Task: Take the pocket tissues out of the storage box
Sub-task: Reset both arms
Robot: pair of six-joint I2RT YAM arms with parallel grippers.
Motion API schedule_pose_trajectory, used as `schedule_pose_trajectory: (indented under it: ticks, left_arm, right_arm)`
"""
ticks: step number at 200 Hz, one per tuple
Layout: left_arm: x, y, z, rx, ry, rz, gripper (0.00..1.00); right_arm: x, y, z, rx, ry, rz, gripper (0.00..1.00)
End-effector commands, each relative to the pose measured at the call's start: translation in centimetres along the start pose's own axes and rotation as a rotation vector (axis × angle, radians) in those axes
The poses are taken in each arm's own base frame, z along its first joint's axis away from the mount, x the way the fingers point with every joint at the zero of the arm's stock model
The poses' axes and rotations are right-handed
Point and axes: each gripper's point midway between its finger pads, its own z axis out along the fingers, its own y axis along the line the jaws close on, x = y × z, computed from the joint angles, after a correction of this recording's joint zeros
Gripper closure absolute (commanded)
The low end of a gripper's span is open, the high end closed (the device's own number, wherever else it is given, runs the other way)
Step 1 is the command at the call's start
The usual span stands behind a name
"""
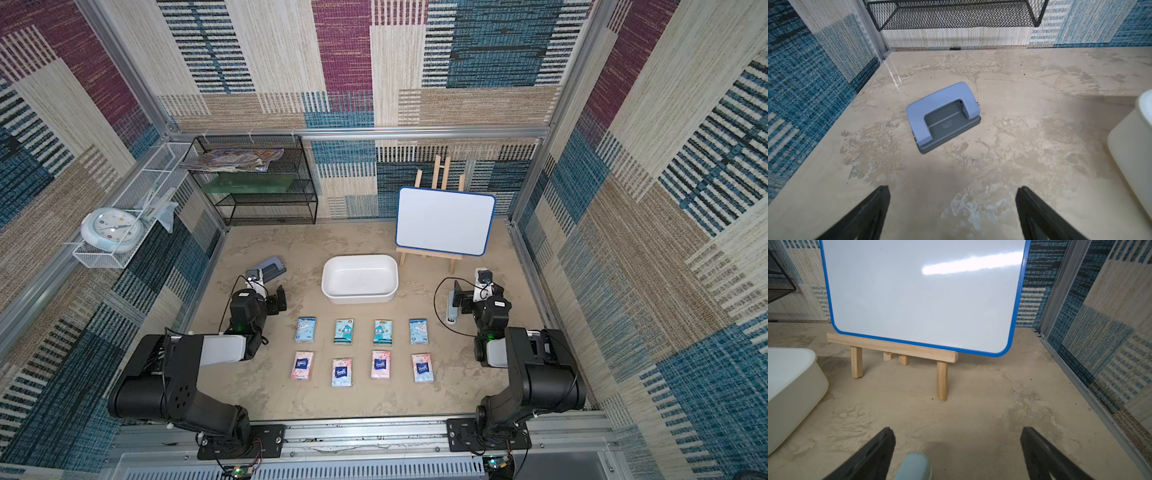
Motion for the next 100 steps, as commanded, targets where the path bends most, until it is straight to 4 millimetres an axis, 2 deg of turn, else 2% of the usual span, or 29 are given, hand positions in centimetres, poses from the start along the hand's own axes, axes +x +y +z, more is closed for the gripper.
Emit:
schedule_pose_trajectory:
  ticks: [1, 100]
  left_arm:
    - [0.15, 0.08, 0.06, 0.002, 0.013, -0.014, 0.0]
    - [0.07, 0.11, 0.06, 0.001, 0.008, -0.014, 0.01]
  right_arm:
    - [-0.5, -0.17, 0.02, 0.008, -0.018, 0.008, 0.01]
    - [-0.3, 0.34, 0.16, -0.021, 0.002, -0.019, 0.0]
